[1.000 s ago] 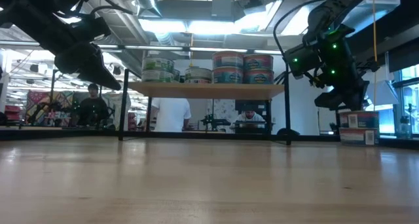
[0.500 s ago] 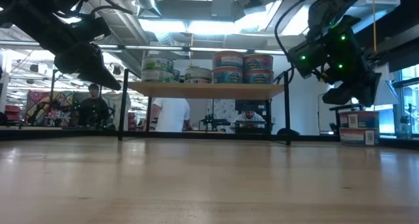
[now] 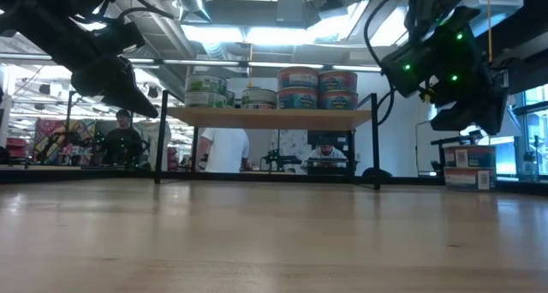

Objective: Stack canned seafood by type on shelf
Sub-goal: Put the blue pink tuna can on the shelf

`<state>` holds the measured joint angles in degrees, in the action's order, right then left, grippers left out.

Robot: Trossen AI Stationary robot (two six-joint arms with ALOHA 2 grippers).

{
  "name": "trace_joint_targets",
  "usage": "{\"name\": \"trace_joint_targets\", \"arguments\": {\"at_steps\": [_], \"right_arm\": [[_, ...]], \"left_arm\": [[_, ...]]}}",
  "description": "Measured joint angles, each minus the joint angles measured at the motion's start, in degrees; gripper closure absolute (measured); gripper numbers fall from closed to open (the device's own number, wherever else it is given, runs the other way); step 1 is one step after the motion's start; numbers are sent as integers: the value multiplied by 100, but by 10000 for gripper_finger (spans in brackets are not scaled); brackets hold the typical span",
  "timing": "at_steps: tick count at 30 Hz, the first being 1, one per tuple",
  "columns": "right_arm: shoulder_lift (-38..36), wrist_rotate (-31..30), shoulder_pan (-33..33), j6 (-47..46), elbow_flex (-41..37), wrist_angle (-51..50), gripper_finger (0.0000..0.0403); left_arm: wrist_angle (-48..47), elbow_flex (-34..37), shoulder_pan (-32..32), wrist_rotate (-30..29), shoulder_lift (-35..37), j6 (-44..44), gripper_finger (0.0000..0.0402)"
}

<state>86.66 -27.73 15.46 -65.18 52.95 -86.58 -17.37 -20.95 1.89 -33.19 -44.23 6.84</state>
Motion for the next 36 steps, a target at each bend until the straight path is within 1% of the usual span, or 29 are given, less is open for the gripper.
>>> {"name": "trace_joint_targets", "arguments": {"at_steps": [2,3,5,9,11,13,18,21,27,30,36], "right_arm": [[-39,0,-139,-50,0,-145,361],[-69,-122,-211,-56,0,-188,361],[-125,-468,-347,-41,0,-181,361],[-140,-1290,-474,311,-49,-147,361],[-140,-1565,-463,511,-158,-42,361],[-140,-1696,-459,696,-297,219,361],[-140,-1710,-456,1260,-646,1218,361],[-140,-1980,-329,966,-742,1256,361],[-140,-1926,293,759,-998,1301,361],[-140,-1852,467,872,-1059,1413,361],[-147,-1426,358,1435,-1049,1570,361]], "left_arm": [[2,0,0,0,0,1,198],[9,0,0,0,0,0,198],[51,0,0,-1,0,-9,198],[110,0,0,-2,2,-104,198],[137,0,0,-2,2,-105,199],[138,0,0,-1,2,-103,199],[191,0,0,-2,2,-101,199],[303,0,0,-2,2,-123,199],[368,0,0,-2,2,-97,199],[358,0,0,-2,2,-95,199],[345,0,0,-2,2,-93,199]]}}
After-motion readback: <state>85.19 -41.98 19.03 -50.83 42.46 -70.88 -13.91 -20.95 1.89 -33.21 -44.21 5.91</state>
